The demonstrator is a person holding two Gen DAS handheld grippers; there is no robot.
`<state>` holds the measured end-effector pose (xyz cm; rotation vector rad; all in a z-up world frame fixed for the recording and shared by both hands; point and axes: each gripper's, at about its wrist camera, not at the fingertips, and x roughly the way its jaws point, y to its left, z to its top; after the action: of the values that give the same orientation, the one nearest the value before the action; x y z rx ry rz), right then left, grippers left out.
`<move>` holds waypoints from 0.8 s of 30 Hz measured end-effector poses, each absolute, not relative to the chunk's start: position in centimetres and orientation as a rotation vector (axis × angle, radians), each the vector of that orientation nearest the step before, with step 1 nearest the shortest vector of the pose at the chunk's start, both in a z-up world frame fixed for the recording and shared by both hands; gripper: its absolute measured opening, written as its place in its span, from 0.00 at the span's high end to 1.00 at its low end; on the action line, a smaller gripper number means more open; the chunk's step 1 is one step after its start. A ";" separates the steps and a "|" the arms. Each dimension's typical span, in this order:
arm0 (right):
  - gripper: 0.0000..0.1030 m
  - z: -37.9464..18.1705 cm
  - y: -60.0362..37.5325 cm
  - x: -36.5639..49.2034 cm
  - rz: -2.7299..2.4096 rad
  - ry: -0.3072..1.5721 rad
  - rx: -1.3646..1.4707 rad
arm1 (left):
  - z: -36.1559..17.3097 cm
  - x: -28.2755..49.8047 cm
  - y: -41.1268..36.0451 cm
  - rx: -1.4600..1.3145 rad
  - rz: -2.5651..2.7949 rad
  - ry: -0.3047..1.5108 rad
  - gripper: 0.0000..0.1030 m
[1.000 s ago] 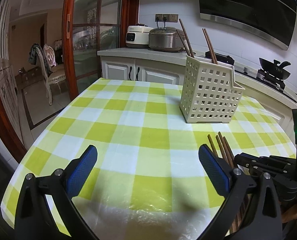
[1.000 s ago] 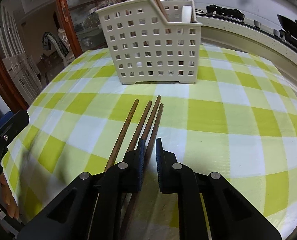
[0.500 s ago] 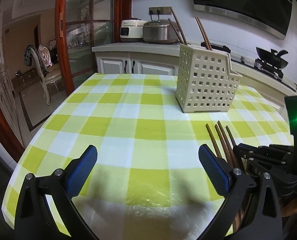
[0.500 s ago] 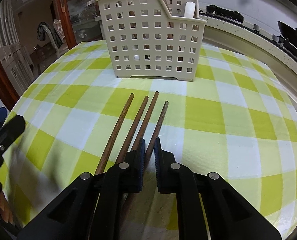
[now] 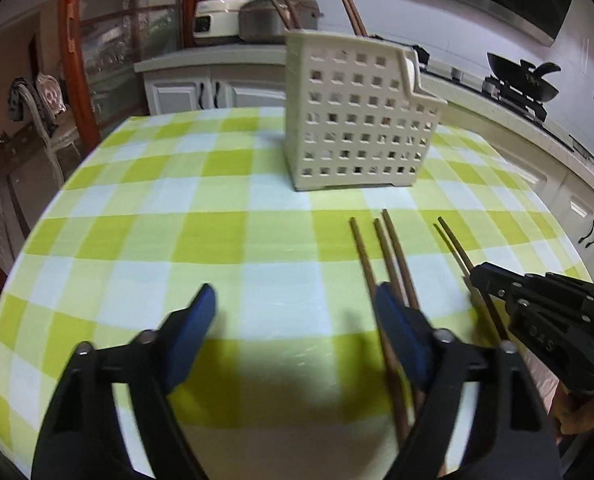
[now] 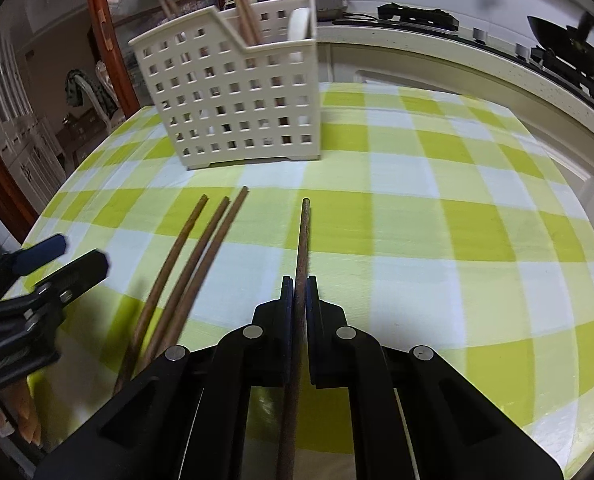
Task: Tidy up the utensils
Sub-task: 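Grasp a brown chopstick with the right tool while the left tool grasps another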
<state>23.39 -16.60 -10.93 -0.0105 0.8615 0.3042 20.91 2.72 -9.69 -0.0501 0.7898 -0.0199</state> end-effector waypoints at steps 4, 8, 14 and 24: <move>0.94 -10.9 -17.8 23.3 0.316 0.859 0.003 | -10.4 22.6 1.1 -0.048 -0.050 0.833 0.50; 0.94 -11.0 -18.8 23.2 0.333 0.861 0.021 | -11.1 23.8 -0.3 -0.048 -0.064 0.870 0.66; 0.94 -11.1 -19.6 23.3 0.351 0.864 0.043 | -11.9 24.4 -1.7 -0.012 -0.052 0.894 0.78; 0.94 -11.2 -19.6 23.4 0.355 0.877 0.044 | -12.1 24.4 -2.7 0.026 -0.066 0.885 0.94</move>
<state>23.40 -19.58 -11.23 0.0437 0.8774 0.3553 24.40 -2.72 -12.14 0.0262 0.8848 -0.0657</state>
